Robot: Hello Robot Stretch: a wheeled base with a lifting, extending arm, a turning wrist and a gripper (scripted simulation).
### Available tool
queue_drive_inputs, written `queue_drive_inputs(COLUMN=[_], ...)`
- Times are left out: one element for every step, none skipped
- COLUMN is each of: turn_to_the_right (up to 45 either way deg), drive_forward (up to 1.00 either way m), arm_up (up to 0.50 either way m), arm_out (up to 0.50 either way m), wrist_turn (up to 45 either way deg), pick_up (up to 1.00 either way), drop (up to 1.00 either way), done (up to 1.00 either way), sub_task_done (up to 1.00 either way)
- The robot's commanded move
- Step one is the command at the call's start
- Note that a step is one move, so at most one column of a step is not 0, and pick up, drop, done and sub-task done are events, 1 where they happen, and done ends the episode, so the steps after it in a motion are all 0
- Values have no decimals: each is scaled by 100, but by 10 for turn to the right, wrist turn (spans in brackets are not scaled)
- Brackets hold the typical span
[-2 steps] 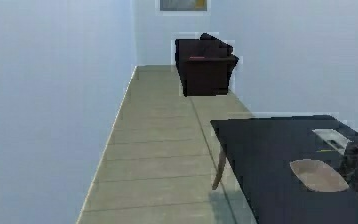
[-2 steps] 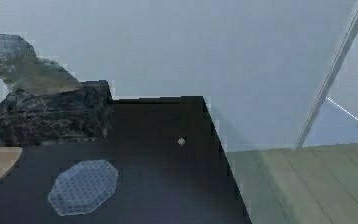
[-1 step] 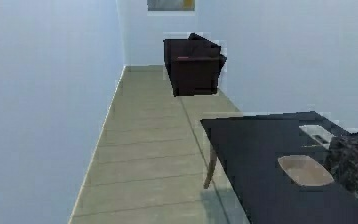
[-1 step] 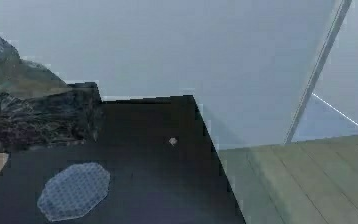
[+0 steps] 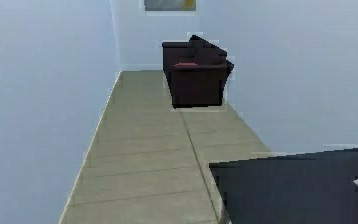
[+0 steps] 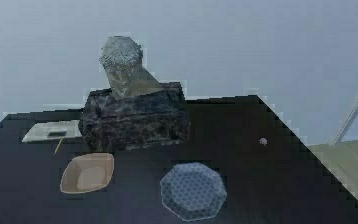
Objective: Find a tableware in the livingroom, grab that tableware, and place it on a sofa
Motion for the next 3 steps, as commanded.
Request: queue_drive_inputs(turn_to_the_right=[-240,0,0], drive_forward=[0,0,0], arm_up=[0,50,30], arm_out=[0,0,0], wrist_turn=[0,0,0], pick_up=[0,0,0], drop=[0,0,0], done=[0,0,0], sub_task_done=[0,0,0])
